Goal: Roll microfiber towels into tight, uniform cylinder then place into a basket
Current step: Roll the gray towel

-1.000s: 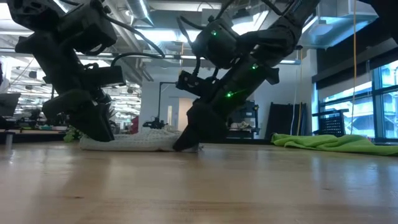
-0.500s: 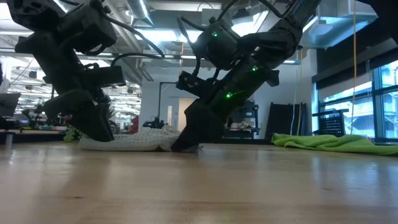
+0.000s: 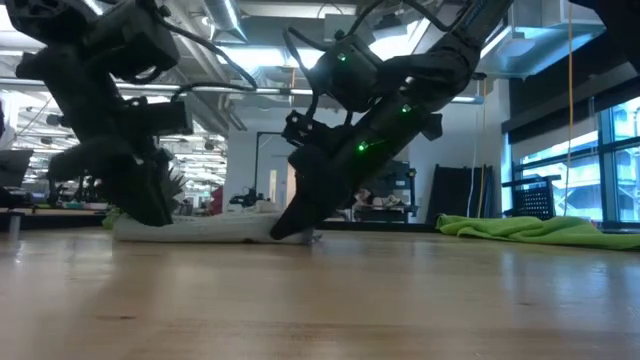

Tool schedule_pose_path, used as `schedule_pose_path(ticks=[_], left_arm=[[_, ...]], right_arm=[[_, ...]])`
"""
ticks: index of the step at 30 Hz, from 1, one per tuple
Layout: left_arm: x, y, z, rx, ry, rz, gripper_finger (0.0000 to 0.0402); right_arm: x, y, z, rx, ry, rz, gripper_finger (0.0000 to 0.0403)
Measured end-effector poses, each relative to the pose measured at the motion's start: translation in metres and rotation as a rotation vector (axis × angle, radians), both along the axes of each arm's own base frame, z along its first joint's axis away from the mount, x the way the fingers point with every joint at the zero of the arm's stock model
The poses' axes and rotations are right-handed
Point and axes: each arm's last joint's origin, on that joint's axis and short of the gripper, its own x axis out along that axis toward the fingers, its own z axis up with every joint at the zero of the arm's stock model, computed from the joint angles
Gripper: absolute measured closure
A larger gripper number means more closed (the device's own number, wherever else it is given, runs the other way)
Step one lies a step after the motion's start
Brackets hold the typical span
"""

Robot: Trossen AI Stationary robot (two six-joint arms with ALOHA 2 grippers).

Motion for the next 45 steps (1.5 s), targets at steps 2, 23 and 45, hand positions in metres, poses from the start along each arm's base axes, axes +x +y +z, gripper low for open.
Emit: schedule_pose_path(ticks=[2,23,45], left_arm=[[-0.003,-0.002,0.005,0.017,-0.007,-0.041,0.0305],[-0.023,-0.036,0.020,0.111,-0.011,-0.289,0.0305],[-0.020,-0.041,-0.010,0.221,0.123,-0.205,0.0305]], right_arm=[[0.000,-0.002,0.000,0.072,-0.002,-0.002,0.0377],[0.011,-0.030,0.013,0.628,0.025,-0.119,0.0377],[0.015,-0.039,0.020,0.691,0.000,-0.182,0.0377]])
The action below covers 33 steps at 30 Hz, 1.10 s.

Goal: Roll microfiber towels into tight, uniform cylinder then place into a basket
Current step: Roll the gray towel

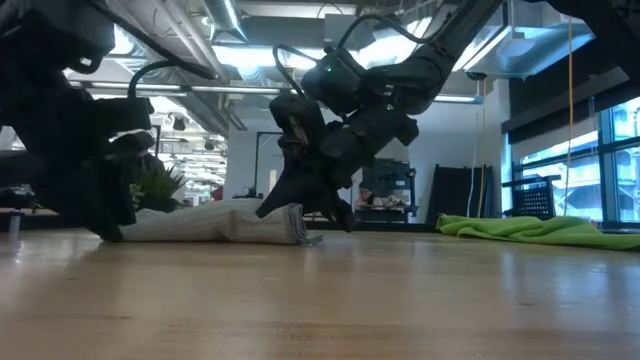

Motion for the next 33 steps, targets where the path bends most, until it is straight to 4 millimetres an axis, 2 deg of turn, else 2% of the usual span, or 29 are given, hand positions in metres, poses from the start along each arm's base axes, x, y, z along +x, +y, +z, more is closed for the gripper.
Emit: schedule_pose_path(ticks=[3,8,18,26,33], left_arm=[[0.000,0.000,-0.001,-0.010,-0.001,0.020,0.0324],[0.000,0.001,0.001,-0.019,-0.005,0.020,0.0393],[0.014,0.003,0.033,-0.129,0.024,-0.013,0.0401],[0.031,0.029,0.052,-0.284,0.040,0.088,0.0401],[0.040,0.056,0.065,-0.346,0.034,0.218,0.0401]], right_arm=[[-0.001,-0.001,-0.001,-0.020,0.016,-0.022,0.0377],[-0.004,-0.002,-0.004,-0.053,0.072,-0.057,0.0377],[-0.007,-0.001,-0.007,-0.061,0.127,-0.064,0.0376],[-0.007,0.003,-0.015,-0.063,0.147,-0.055,0.0376],[-0.007,0.003,-0.016,-0.065,0.151,-0.053,0.0375]])
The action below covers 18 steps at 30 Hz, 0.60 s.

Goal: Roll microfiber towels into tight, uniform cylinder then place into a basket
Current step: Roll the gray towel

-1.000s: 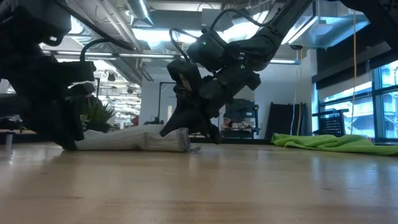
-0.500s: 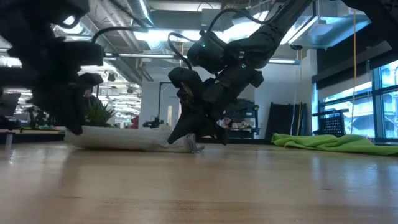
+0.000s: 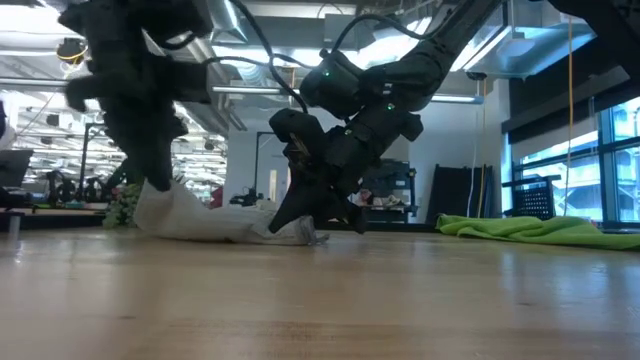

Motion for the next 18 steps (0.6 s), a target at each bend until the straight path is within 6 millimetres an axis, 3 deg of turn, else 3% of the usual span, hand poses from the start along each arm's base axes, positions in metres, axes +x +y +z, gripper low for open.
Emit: schedule_pose_path(ticks=[9,18], left_arm=[[-0.001,0.032,0.001,-0.086,0.016,0.188,0.0401],[0.001,0.060,-0.005,-0.051,0.014,0.315,0.0401]], right_arm=[[0.000,0.000,-0.001,-0.015,-0.001,0.013,0.0375],[0.000,0.000,-0.001,-0.017,-0.002,0.015,0.0375]])
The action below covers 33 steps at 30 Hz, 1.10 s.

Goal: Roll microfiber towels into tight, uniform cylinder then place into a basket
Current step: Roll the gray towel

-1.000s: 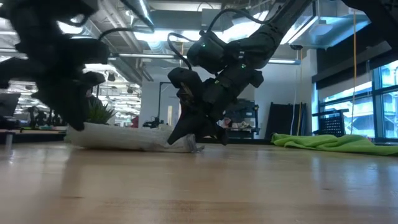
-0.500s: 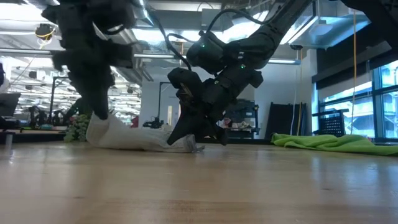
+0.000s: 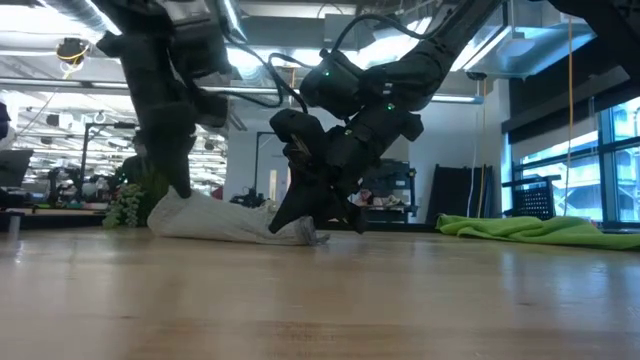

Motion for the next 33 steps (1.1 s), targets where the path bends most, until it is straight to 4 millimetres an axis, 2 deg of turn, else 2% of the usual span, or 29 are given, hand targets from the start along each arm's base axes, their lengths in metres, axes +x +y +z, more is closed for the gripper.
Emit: schedule_pose_path(ticks=[8,16,24,33], left_arm=[[0.011,0.014,-0.021,0.034,0.051,0.005,0.0401],[0.019,0.018,-0.043,0.038,0.135,-0.008,0.0401],[0.020,0.016,-0.046,0.061,0.157,-0.066,0.0401],[0.022,0.002,-0.048,0.134,0.185,-0.163,0.0401]], right_arm=[[0.000,0.000,0.000,-0.007,-0.004,-0.001,0.0375],[0.000,0.000,0.000,-0.018,-0.010,0.020,0.0375],[0.000,-0.006,0.007,0.069,-0.056,0.070,0.0375],[-0.002,-0.023,0.019,0.172,-0.094,0.084,0.0375]])
